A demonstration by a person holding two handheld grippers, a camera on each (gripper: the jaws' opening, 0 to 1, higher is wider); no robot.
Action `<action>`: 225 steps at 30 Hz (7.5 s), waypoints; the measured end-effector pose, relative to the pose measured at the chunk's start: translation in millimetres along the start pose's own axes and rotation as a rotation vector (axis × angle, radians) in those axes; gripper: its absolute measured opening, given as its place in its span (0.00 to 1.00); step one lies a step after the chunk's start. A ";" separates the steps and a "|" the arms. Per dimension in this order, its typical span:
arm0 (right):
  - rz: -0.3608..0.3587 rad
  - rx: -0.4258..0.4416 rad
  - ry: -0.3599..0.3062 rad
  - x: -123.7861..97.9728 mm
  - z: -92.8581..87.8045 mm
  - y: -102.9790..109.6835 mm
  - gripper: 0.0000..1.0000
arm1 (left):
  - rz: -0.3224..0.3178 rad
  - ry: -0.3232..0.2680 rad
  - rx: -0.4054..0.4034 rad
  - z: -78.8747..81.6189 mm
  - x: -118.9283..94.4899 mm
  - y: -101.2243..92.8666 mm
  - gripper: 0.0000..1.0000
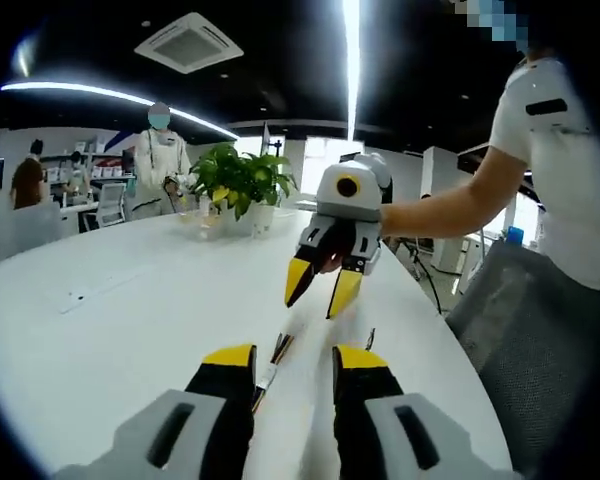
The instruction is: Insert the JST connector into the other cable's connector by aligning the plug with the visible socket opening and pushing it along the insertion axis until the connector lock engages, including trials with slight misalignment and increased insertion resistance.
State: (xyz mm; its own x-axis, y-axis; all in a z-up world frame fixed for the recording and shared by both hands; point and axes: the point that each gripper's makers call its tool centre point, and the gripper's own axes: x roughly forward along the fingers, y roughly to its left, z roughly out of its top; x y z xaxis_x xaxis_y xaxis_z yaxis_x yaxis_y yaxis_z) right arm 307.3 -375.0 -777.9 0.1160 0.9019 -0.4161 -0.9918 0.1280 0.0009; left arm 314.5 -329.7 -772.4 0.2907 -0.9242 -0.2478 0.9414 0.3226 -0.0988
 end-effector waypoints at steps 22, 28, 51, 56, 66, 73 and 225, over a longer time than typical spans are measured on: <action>0.019 0.015 -0.002 -0.7 -8.8 38.4 0.18 | -0.027 0.051 -0.017 -24.2 -5.3 -35.5 0.25; 0.026 0.028 0.014 1.4 -18.9 45.1 0.19 | -0.037 0.098 -0.032 -44.5 -3.3 -39.0 0.25; 0.035 0.092 0.049 6.0 -50.3 50.3 0.18 | -0.056 0.156 -0.069 -77.9 -1.5 -43.0 0.12; 0.036 0.107 0.049 6.2 -56.5 52.3 0.17 | -0.044 0.143 -0.085 -78.2 -1.8 -38.3 0.09; 0.037 0.133 0.047 8.7 -68.5 55.2 0.16 | -0.060 0.127 -0.077 -79.8 -3.4 -38.8 0.01; 0.043 0.110 0.042 10.7 -69.9 56.5 0.13 | -0.071 0.115 -0.073 -79.5 -3.6 -39.4 0.01; 0.104 -0.114 0.089 30.9 -48.9 59.6 0.03 | -0.211 0.263 0.076 -65.1 15.3 -54.9 0.00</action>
State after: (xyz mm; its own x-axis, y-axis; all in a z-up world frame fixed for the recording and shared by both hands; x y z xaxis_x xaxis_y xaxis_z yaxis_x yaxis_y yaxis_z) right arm 249.1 -359.6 -835.1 0.0125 0.8672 -0.4979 -0.9984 -0.0162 -0.0534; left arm 256.1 -348.2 -833.5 0.0434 -0.8812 -0.4708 0.9890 0.1045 -0.1045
